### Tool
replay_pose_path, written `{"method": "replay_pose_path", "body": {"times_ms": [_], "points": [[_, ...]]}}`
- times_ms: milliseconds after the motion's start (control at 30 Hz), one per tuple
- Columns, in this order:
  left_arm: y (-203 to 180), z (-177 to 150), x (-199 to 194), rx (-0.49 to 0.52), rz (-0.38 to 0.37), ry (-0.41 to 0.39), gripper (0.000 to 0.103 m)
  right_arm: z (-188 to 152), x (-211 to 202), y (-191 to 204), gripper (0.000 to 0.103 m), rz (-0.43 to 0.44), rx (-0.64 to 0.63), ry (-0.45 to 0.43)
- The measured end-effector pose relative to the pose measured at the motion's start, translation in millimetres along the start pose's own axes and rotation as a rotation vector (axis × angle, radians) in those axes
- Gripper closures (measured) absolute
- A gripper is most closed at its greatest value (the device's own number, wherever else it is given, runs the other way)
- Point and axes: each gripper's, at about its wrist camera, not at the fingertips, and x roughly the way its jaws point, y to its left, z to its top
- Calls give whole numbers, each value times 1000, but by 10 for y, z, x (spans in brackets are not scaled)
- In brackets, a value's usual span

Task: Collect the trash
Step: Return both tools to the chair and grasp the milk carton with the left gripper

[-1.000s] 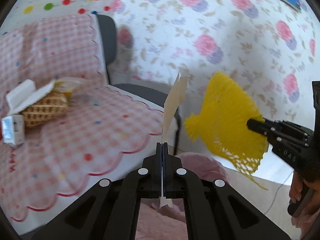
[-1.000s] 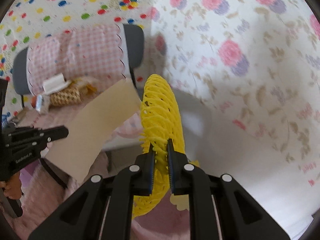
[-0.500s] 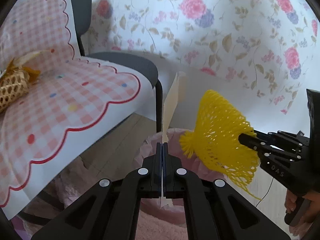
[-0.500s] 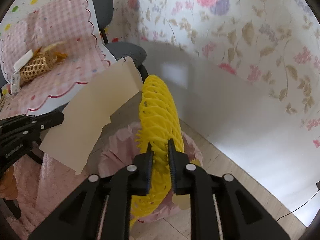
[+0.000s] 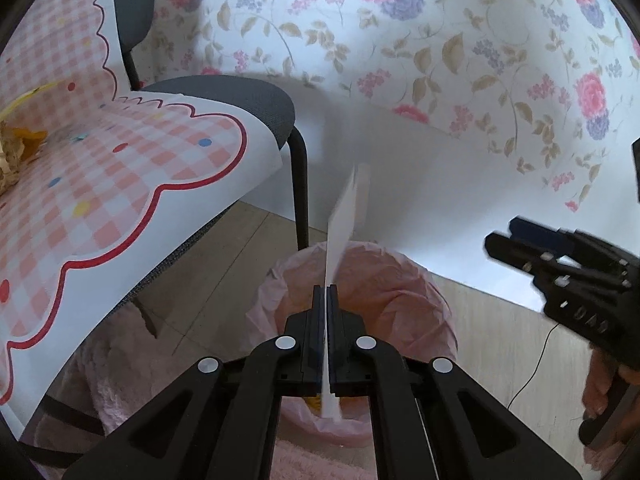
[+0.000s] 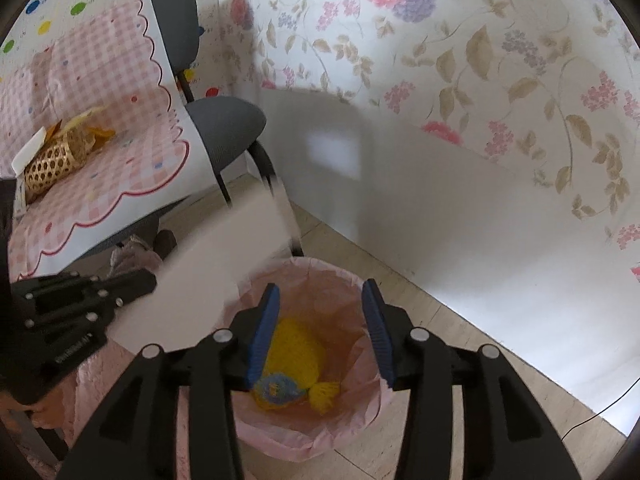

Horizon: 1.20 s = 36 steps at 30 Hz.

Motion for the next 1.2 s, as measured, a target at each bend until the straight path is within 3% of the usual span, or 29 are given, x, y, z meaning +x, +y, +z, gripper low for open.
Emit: {"method": "replay_pose_path", "body": {"times_ms": [100, 233, 400, 667, 867, 1000, 1200], "points": [[37, -3, -58, -6, 15, -24, 77, 52, -98, 0, 59, 0, 5, -28], [204, 7, -318, -45, 50, -70, 69, 154, -253, 59, 59, 27, 3, -73], [409, 4, -735, -70, 144, -114, 50, 303, -465, 237, 59, 93, -29, -132], [770, -55, -1325, -137, 266, -150, 37, 518, -642, 649, 58, 221, -84, -169], [1138, -139, -1756, -224, 364, -181, 27, 740, -715, 1178, 58, 339, -183, -187], [1408, -216, -1971, -289, 446, -195, 19, 893, -668, 1564, 58, 431, -234, -180], [1838, -347, -2187, -378, 569, -197, 17, 1018, -479, 1991, 55, 482, -294, -157]]}}
